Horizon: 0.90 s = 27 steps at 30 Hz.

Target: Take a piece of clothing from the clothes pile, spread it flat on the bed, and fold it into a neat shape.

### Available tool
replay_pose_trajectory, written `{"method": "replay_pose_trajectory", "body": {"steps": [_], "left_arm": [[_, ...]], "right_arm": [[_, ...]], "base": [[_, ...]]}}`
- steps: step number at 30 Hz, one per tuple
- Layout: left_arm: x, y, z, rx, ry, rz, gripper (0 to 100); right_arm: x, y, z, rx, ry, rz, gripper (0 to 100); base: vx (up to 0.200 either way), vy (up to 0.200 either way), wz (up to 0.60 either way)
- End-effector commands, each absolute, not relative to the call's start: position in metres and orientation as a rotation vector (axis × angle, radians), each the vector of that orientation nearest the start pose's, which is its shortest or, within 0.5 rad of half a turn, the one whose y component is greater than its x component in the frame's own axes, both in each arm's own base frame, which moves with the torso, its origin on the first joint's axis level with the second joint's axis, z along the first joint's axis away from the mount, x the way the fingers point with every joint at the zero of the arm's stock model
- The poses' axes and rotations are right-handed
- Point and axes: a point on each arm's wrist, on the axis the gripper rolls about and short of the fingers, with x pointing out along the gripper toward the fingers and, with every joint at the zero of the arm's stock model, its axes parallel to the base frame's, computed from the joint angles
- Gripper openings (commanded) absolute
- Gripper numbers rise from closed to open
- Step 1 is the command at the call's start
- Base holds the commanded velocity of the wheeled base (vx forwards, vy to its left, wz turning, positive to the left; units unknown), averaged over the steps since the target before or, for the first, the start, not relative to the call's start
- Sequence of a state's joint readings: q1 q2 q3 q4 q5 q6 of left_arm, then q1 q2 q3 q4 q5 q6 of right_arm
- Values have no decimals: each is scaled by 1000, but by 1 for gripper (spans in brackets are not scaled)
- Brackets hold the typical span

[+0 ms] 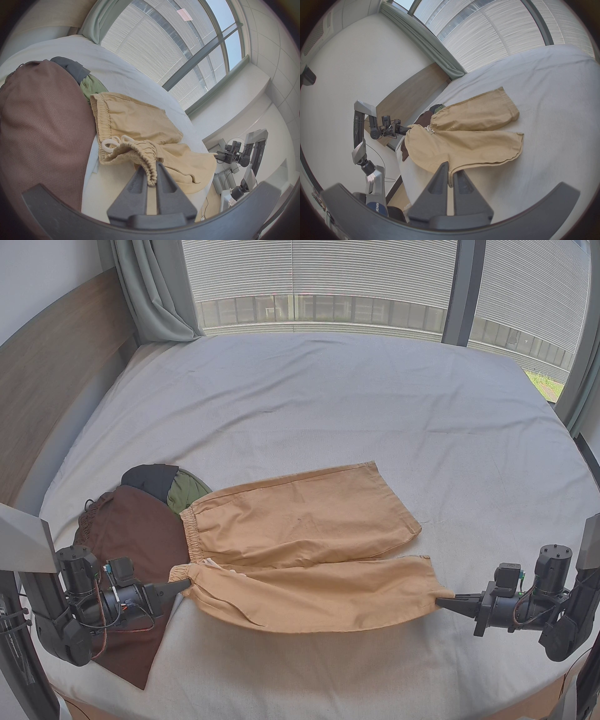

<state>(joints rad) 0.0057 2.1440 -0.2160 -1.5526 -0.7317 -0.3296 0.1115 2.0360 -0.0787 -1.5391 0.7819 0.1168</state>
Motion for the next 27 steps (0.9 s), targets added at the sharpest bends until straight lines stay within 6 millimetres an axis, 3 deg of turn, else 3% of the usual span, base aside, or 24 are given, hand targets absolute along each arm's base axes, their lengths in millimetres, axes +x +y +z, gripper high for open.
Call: {"method": "replay_pose_trajectory", "body": {"steps": [1, 27], "left_arm": [[267, -14, 29, -451, 457, -651, 0], [281, -15, 53, -519, 368, -604, 0]], "right_arm": [[228, 42, 49, 243, 407, 858, 0], [256, 51, 66, 254, 304, 839, 0]], "base": [[0, 0, 0], [0, 0, 0]]}}
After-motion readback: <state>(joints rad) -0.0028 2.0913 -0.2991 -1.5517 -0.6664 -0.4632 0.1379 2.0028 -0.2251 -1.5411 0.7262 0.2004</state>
